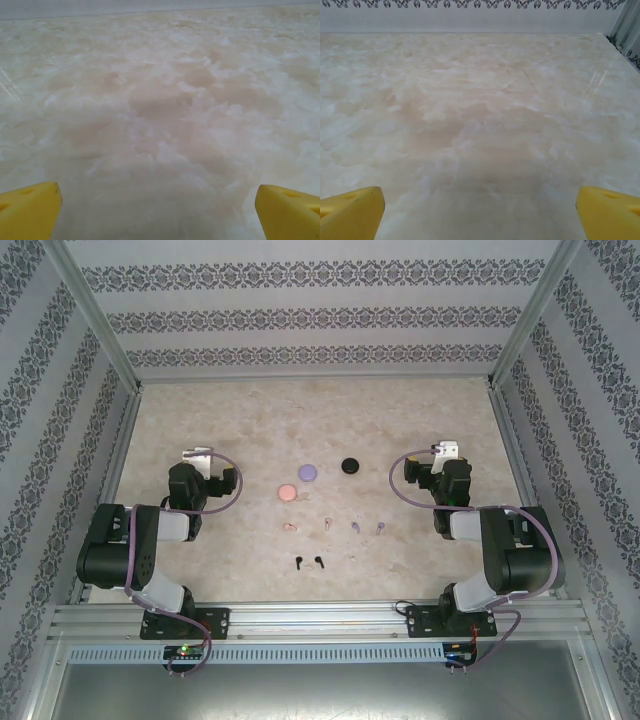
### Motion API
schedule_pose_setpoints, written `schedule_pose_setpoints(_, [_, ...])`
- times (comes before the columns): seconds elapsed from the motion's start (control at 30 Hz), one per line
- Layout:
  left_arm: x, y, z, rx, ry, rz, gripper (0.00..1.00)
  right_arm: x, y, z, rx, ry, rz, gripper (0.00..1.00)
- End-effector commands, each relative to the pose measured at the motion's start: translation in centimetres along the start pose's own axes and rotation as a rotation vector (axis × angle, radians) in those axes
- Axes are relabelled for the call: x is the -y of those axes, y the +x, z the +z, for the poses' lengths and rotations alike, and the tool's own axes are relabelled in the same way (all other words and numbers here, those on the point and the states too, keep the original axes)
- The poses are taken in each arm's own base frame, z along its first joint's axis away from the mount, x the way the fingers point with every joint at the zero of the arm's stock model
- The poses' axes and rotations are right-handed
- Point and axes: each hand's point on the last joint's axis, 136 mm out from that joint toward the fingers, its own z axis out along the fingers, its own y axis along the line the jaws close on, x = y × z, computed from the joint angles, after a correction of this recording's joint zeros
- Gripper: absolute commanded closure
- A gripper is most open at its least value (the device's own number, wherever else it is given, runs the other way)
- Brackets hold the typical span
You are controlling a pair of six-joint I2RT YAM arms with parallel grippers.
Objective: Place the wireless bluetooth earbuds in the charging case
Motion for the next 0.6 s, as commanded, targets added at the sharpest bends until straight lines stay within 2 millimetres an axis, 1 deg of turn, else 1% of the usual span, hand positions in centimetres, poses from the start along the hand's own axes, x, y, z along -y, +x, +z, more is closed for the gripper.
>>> schedule_pose_setpoints(0.0, [-0.2, -0.5, 0.2, 0.01, -0.008, -0.007, 0.01, -0.2, -1.3, 0.0, 0.042, -0.007, 0.002, 0.02])
schedule_pose_setpoints(0.1, [-0.6, -0.6, 0.3, 0.009, -0.029, -0.016, 0.01, -0.2, -1.3, 0.0, 0.042, -0.005, 0.003, 0.02])
schedule_pose_setpoints(0.17, [-1.2, -0.5, 0.3, -0.002, -0.065, -0.028, 0.01, -0.2, -1.3, 0.0, 0.041, -0.005, 0.004, 0.02])
schedule_pose_setpoints(0.57, [-1.3, -0.5, 0.4, -0.004, -0.062, -0.031, 0.01, -0.2, -1.3, 0.1, 0.04, -0.009, 0.006, 0.02])
